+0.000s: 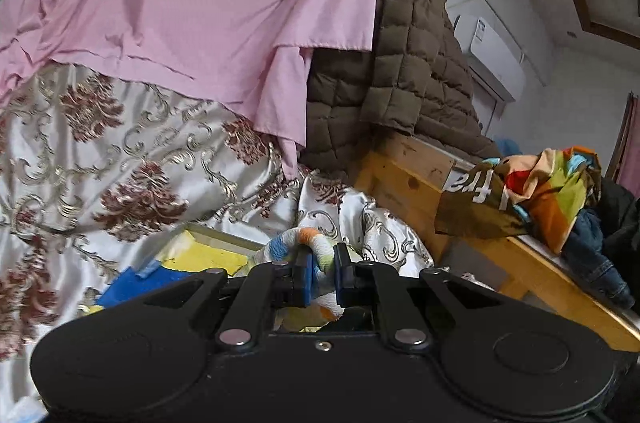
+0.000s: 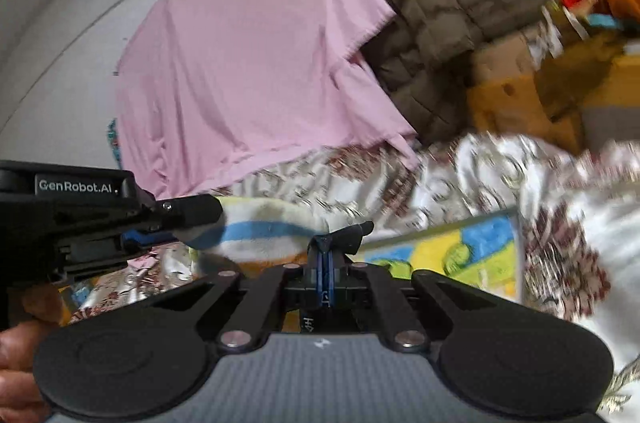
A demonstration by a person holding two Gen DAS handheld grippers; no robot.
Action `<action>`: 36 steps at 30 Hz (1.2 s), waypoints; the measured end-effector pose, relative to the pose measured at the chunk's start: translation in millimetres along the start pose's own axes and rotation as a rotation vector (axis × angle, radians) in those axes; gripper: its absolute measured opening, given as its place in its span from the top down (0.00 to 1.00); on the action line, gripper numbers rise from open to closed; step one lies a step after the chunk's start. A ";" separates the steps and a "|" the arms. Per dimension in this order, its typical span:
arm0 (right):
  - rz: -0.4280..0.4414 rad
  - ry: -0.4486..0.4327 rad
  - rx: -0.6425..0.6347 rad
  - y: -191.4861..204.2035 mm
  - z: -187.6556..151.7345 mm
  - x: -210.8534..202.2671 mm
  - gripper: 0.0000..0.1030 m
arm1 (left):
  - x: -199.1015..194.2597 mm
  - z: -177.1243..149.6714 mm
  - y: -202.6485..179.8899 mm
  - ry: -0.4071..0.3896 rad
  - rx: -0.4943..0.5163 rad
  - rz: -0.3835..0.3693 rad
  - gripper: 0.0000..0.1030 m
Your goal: Organize soft objects
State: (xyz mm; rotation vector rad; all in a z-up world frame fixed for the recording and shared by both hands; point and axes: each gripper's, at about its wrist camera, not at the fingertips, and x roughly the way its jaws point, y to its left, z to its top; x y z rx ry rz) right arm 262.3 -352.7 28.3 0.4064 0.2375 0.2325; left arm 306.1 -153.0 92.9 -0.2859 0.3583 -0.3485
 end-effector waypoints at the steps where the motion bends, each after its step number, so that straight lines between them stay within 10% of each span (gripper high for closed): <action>1: -0.009 0.011 0.011 -3.6 -1.0 2.2 0.97 | 7.4 -2.8 -0.1 0.007 0.001 0.002 0.89; 27: -0.161 0.198 0.022 -20.8 -16.1 24.8 0.90 | 59.0 -60.7 39.5 0.277 -0.039 0.216 0.83; 36: -0.176 0.203 0.032 -22.1 -14.8 23.3 0.65 | 52.0 -63.3 32.4 0.275 -0.002 0.241 0.73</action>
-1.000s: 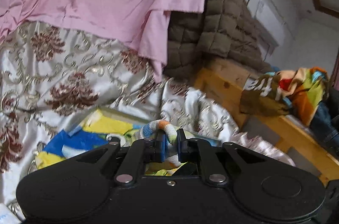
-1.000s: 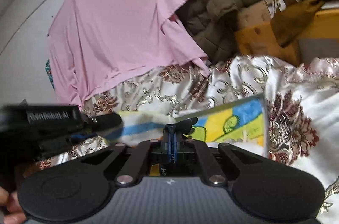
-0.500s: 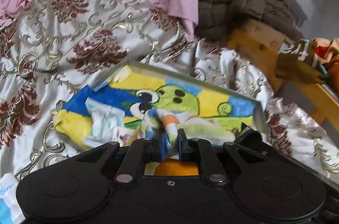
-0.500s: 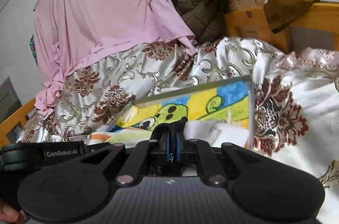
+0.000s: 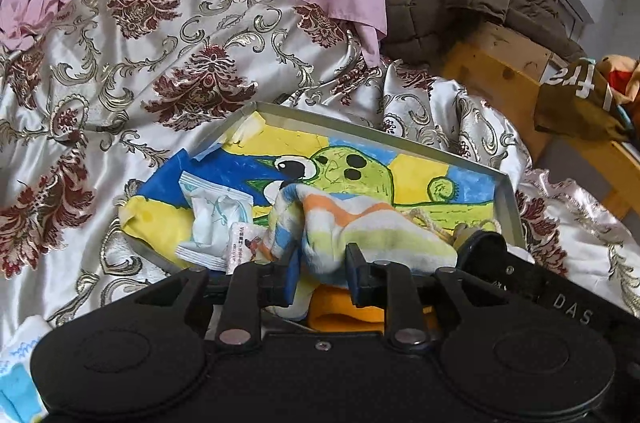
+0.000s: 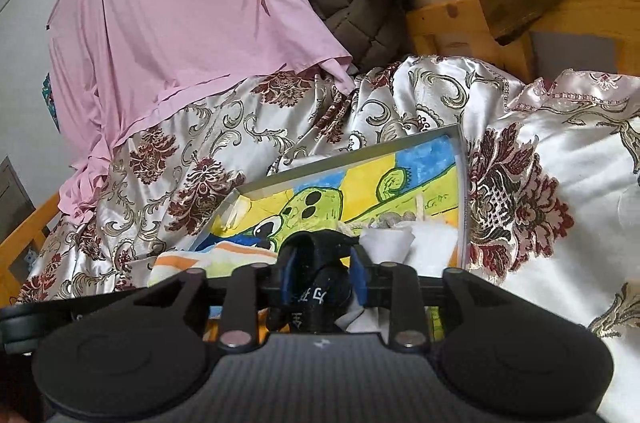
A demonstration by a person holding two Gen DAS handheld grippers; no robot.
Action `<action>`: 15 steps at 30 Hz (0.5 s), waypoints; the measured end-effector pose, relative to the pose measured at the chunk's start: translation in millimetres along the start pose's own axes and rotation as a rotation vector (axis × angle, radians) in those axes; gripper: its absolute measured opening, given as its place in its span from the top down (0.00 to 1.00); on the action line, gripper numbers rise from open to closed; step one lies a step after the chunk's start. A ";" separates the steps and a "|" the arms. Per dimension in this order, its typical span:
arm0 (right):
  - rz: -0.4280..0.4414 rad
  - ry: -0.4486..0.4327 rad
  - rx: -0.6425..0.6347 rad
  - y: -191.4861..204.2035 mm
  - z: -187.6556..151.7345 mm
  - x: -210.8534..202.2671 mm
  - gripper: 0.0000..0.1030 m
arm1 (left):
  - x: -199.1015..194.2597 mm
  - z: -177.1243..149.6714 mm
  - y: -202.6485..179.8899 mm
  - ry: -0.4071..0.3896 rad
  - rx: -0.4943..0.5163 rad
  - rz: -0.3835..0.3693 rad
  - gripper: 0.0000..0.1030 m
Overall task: Organize soft objects
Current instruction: 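Lower the striped towel into the tray with left tool while right drops navy item there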
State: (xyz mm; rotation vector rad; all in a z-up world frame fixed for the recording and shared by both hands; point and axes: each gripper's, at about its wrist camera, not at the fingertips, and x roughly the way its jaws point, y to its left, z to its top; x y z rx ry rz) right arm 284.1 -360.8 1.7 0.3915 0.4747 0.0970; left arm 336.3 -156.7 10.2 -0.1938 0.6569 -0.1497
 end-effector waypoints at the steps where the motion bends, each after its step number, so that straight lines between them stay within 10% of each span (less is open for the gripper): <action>1: 0.000 0.001 0.000 -0.3 -0.1 -0.6 0.62 | -0.8 -0.6 -0.7 0.001 0.004 0.006 0.71; 15: -0.012 -0.020 -0.007 1.7 -0.2 -26.8 0.30 | -35.0 -14.3 2.7 -0.033 0.039 0.057 0.58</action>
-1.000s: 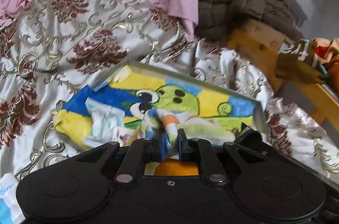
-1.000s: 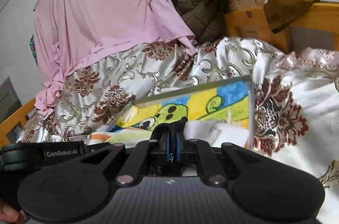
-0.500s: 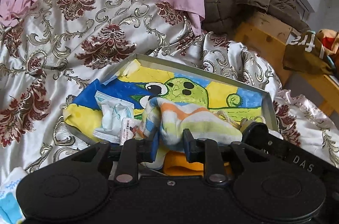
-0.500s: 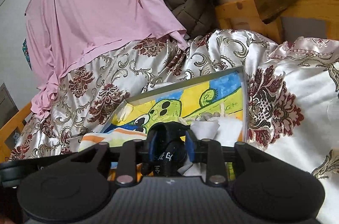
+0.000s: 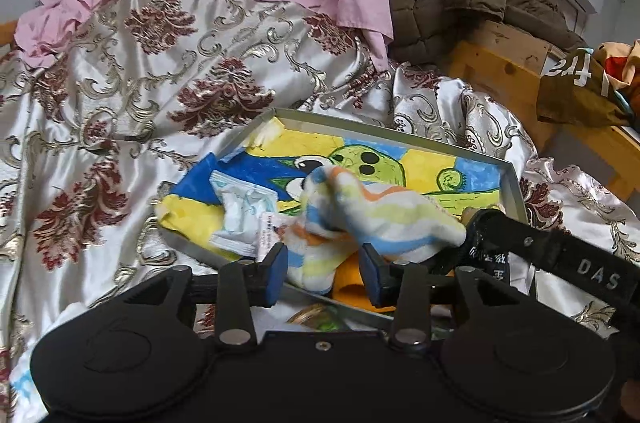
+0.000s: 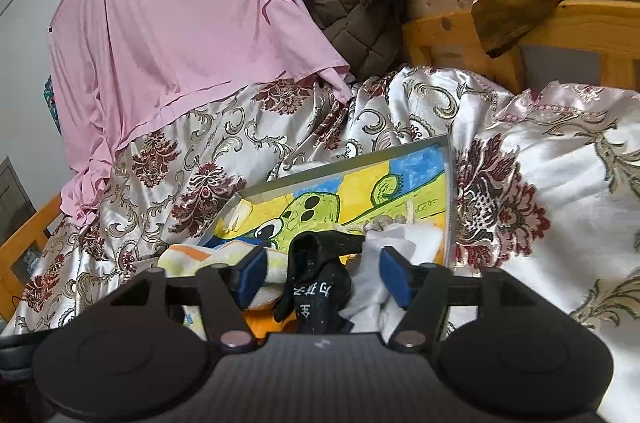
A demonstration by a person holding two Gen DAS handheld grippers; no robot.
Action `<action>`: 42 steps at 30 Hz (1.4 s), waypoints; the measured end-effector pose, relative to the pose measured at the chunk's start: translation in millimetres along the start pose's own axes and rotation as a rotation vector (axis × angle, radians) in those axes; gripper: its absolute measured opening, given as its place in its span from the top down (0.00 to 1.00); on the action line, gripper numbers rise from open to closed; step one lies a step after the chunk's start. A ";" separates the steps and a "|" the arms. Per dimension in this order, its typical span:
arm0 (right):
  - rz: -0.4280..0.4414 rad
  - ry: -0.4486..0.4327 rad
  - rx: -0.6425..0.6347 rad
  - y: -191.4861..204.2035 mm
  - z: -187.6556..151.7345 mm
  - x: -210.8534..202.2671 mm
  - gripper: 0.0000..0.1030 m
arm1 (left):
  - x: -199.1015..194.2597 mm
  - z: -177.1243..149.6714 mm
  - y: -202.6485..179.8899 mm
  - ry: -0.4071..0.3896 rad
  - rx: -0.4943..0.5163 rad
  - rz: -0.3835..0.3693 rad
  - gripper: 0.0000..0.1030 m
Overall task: Organize soft objects
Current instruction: 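Lower the striped towel into the tray with left tool while right drops navy item there, then open both tools and move them back over the remaining pile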
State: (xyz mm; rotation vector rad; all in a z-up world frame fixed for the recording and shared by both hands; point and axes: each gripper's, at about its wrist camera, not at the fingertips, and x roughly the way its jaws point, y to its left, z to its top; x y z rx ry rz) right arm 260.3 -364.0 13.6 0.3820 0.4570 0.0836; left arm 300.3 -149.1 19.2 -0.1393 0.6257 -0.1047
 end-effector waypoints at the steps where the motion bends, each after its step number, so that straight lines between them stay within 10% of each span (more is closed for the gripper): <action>1: -0.003 -0.002 -0.001 0.4 0.0 -3.0 0.26 | -4.1 -1.2 1.5 -0.007 -0.003 0.003 0.56; 28: 0.006 -0.088 -0.188 76.2 -37.3 -122.4 0.01 | -163.1 -42.5 48.5 -0.157 0.014 0.058 0.07; 42: 0.031 -0.099 -0.313 125.6 -81.3 -165.4 0.00 | -207.3 -82.5 98.6 -0.158 -0.059 0.101 0.04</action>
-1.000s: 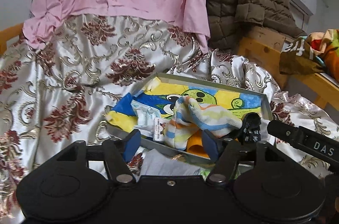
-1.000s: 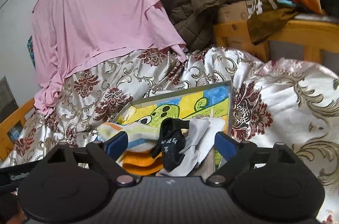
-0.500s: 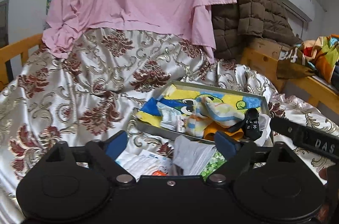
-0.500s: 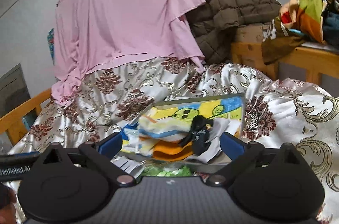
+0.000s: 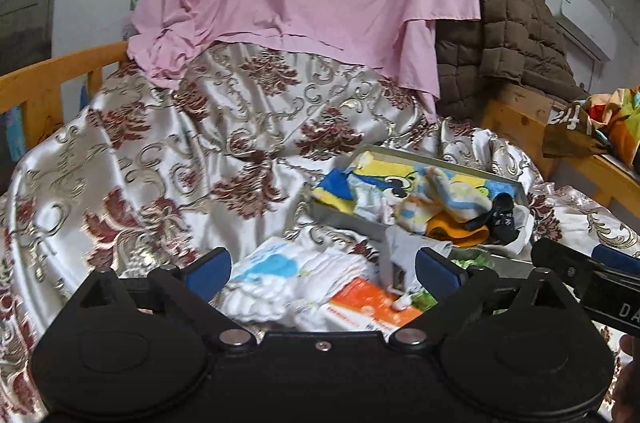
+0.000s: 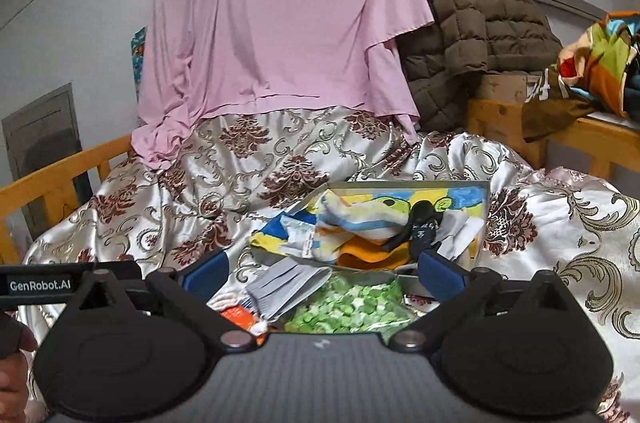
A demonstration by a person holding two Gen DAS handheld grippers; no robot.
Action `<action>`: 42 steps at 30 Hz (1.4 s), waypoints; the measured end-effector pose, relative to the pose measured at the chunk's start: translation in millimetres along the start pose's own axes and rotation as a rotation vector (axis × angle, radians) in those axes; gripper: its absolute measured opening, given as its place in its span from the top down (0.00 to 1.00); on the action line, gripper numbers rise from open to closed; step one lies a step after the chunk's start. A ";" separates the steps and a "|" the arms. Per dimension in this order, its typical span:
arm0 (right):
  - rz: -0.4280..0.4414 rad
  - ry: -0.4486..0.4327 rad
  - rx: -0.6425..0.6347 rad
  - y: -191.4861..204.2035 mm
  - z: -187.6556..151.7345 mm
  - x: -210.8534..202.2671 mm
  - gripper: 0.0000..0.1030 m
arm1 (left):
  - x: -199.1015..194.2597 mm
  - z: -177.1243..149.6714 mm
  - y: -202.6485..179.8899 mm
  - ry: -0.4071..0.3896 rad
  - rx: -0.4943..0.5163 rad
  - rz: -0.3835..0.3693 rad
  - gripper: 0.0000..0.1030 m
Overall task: Organize soft objects
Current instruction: 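Open both tools and move them back over the remaining pile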
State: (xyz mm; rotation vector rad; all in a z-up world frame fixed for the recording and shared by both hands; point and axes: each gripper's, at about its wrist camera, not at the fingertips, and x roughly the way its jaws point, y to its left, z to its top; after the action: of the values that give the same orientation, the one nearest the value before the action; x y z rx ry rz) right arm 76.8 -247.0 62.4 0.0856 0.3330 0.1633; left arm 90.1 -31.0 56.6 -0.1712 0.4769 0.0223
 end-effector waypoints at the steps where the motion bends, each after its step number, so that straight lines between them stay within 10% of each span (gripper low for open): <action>1: -0.002 -0.001 -0.007 2.8 -1.5 -1.5 0.00 | -1.9 -2.1 3.6 -0.001 -0.005 0.004 0.03; 42: 0.033 0.203 -0.268 66.4 -68.0 48.5 0.00 | 33.1 -53.4 64.8 0.172 -0.017 0.132 0.01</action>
State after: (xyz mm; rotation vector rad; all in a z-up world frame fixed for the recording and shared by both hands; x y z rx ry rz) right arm 89.8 -169.4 -9.8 -0.1921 0.5089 0.2491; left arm 91.3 23.2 -15.6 -0.1584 0.6591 0.1413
